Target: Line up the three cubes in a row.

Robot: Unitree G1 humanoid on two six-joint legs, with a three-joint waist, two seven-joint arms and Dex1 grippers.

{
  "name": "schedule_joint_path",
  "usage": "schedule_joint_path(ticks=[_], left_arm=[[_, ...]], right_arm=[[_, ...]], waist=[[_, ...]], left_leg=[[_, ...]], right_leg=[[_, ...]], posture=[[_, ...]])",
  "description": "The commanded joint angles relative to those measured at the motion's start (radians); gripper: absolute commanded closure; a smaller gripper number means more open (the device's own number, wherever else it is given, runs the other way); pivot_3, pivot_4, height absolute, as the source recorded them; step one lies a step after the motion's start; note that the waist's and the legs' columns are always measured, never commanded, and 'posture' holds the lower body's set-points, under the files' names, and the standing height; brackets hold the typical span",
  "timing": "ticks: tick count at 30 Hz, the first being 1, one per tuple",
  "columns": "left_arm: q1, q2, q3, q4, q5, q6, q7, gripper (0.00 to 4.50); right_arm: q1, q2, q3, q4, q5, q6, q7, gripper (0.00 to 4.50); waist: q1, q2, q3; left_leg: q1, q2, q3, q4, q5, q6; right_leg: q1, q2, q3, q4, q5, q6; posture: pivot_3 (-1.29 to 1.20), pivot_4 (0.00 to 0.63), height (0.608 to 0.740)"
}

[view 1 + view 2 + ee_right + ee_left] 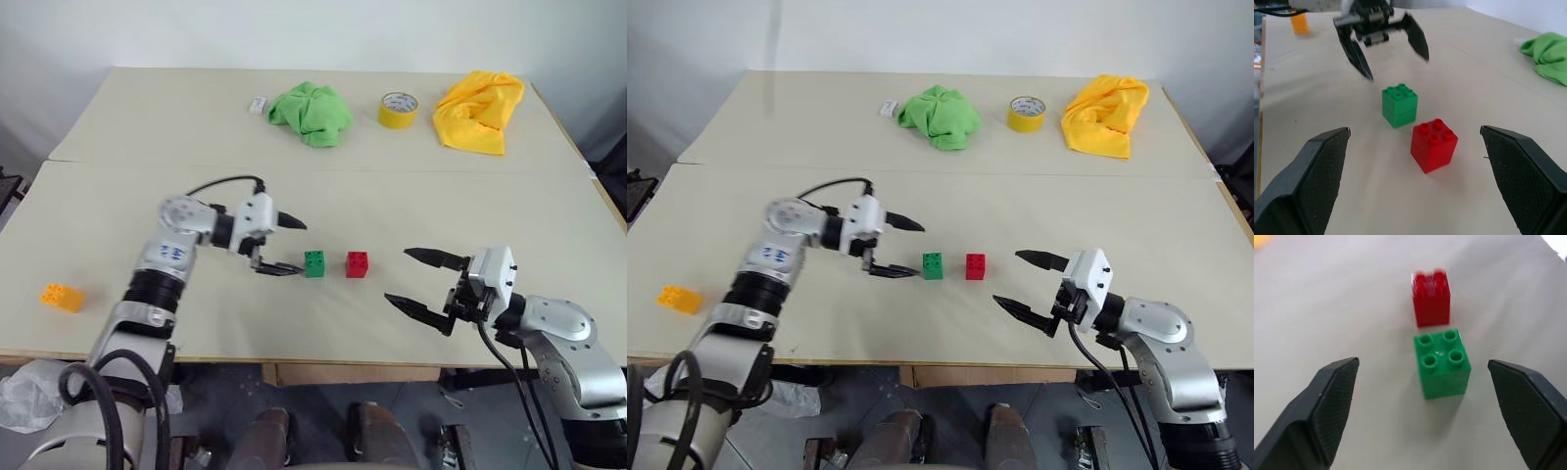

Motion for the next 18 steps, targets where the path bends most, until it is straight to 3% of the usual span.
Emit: schedule_joint_path(ticks=[1, 5, 7, 9, 13, 18], left_arm=[[0.099, 0.084, 0.135, -0.135, -0.098, 0.063, 0.046, 0.02], [0.269, 0.125, 0.329, -0.291, -0.196, 0.139, 0.2, 0.02], [0.477, 0.133, 0.529, -0.406, -0.236, 0.183, 0.307, 0.02], [0.706, 0.075, 0.779, -0.526, -0.265, 0.205, 0.461, 0.02], [0.96, -0.061, 1.059, -0.64, -0.339, 0.198, 0.663, 0.02], [1.21, -0.212, 1.192, -0.669, -0.402, 0.183, 0.739, 0.02]], right_arm=[[-0.044, 0.007, 0.028, 0.001, 0.026, 0.0, 0.048, 0.0], [-0.109, 0.025, 0.069, 0.015, 0.04, 0.027, 0.073, 0.0], [-0.166, 0.054, 0.109, 0.03, 0.037, 0.023, 0.091, 0.0], [-0.222, 0.094, 0.151, 0.04, 0.031, 0.012, 0.105, 0.0], [-0.276, 0.128, 0.175, 0.06, 0.024, -0.011, 0.128, 0.0], [-0.318, 0.151, 0.19, 0.079, 0.029, -0.015, 0.155, 0.0]], waist=[[-0.008, 0.001, 0.0], [-0.004, 0.001, 0.001], [-0.011, 0.001, 0.0], [-0.038, 0.002, 0.0], [-0.021, -0.001, 0.001], [0.014, -0.001, 0.001]], left_leg=[[0.0, 0.0, 0.0, 0.0, 0.0, 0.0], [0.0, 0.001, -0.002, 0.0, 0.0, -0.001], [0.0, 0.001, -0.002, 0.001, 0.0, -0.001], [0.001, 0.002, 0.0, -0.003, -0.002, -0.001], [0.003, 0.007, -0.001, -0.008, -0.003, -0.004], [0.005, 0.006, -0.003, -0.006, -0.004, -0.003]], right_leg=[[0.0, 0.0, 0.001, 0.0, 0.0, 0.0], [0.001, 0.0, 0.003, 0.0, 0.0, 0.0], [0.001, -0.001, 0.004, -0.001, 0.0, 0.0], [0.0, 0.0, 0.009, -0.002, 0.0, 0.0], [0.001, 0.002, 0.004, -0.008, -0.002, -0.004], [0.008, 0.0, 0.003, -0.014, -0.002, -0.004]], posture=[[0.0, 0.15, 0.74], [0.0, 0.15, 0.74], [0.0, 0.15, 0.74], [0.0, 0.15, 0.74], [0.0, 0.15, 0.74], [0.0, 0.15, 0.74]])
